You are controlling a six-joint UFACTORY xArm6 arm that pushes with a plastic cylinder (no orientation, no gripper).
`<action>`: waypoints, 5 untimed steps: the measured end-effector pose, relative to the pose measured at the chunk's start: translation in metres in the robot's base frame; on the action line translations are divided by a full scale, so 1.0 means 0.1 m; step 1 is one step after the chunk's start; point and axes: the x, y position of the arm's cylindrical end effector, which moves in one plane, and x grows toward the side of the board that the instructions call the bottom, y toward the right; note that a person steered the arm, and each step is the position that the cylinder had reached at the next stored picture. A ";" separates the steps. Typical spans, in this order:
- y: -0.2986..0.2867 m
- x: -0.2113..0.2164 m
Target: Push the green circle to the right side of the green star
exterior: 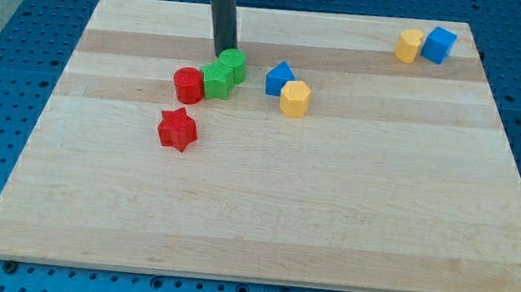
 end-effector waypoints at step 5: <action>0.04 0.19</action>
